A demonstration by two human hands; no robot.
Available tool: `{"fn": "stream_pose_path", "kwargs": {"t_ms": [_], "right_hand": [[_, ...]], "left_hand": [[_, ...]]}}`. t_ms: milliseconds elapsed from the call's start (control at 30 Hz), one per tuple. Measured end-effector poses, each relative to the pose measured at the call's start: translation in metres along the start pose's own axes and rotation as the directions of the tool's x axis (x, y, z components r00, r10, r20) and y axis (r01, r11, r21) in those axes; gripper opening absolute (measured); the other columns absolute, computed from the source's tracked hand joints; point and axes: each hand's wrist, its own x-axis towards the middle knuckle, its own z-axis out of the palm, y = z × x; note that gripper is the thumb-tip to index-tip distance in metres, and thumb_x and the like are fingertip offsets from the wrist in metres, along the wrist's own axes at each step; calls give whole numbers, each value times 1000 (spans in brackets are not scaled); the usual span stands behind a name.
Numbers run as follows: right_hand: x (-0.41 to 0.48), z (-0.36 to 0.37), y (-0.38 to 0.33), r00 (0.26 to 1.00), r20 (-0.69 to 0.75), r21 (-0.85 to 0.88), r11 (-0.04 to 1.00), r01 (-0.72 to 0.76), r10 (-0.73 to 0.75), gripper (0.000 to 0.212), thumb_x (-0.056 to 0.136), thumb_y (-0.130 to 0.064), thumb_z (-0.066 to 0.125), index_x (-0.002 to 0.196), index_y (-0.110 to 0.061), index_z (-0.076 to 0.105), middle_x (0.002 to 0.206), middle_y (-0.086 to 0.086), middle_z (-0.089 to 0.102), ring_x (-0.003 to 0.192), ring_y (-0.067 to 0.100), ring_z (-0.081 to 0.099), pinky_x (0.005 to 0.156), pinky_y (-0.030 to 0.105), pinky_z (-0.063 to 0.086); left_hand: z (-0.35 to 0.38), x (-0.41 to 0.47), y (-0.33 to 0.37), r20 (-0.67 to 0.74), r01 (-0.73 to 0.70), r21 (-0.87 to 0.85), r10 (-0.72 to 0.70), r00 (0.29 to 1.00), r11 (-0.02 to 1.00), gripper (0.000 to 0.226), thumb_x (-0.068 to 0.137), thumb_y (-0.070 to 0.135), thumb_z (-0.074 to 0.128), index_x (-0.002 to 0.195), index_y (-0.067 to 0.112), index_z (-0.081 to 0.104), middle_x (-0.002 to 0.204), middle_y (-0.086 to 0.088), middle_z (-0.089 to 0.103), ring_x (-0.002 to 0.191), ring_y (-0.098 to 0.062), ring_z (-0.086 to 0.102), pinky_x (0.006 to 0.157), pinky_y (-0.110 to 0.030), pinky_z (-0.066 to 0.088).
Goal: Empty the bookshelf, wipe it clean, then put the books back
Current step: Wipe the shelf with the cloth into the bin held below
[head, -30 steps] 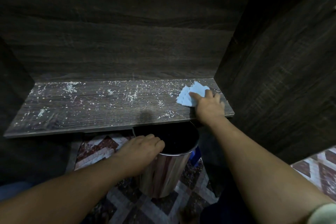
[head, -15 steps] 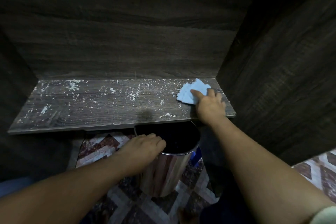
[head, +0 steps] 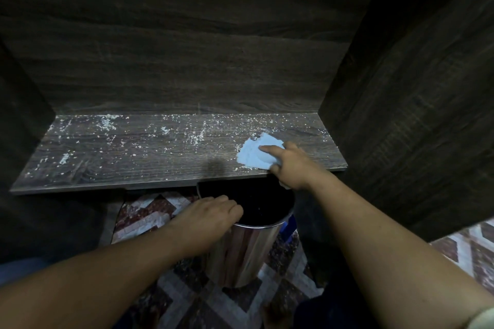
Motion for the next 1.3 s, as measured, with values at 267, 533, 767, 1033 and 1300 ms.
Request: {"fn": "stream_pose_path", "kwargs": {"t_ms": [267, 533, 767, 1033, 1300], "right_hand": [[-3, -6, 5, 969, -221, -58, 990, -129, 114, 55, 96, -28, 46, 147, -43, 31, 146, 14, 31, 129, 37, 31, 108, 45, 35], [-16, 2, -10, 1000, -14, -200, 980, 10, -13, 56, 96, -30, 46, 147, -47, 29, 150, 11, 28, 135, 33, 27, 110, 42, 31], [-31, -1, -13, 992, 106, -146, 985, 88, -73, 57, 95, -29, 51, 144, -51, 33, 152, 10, 28, 140, 32, 25, 115, 43, 25], [-36, -18, -6, 980, -200, -14, 1000, -14, 11, 55, 96, -24, 45, 145, -45, 35, 149, 13, 31, 135, 34, 27, 112, 42, 31], [-17, -1, -2, 932, -278, 29, 972, -235, 233, 50, 98, -29, 45, 145, -42, 34, 146, 12, 28, 128, 35, 31, 105, 47, 36]], "left_hand": [[0, -7, 0, 3, 1, -34, -1, 1000, 999, 50, 52, 19, 82, 83, 24, 44, 75, 9, 51, 67, -12, 53, 53, -26, 45], [1, -9, -2, 21, -13, -37, 14, 1000, 999, 48, 54, 21, 82, 82, 24, 44, 75, 9, 52, 68, -12, 53, 54, -25, 47], [-9, -12, 1, -6, -39, -21, 39, 999, 999, 50, 56, 23, 83, 83, 25, 41, 74, 9, 51, 67, -11, 53, 54, -22, 44], [-16, -19, 6, 1, -55, 21, 55, 999, 998, 48, 51, 23, 85, 79, 25, 46, 71, 11, 49, 64, -9, 52, 51, -22, 43], [-13, -19, 2, -3, -52, 21, 52, 999, 998, 45, 55, 26, 82, 81, 25, 45, 73, 10, 51, 67, -9, 53, 53, -23, 44]]}}
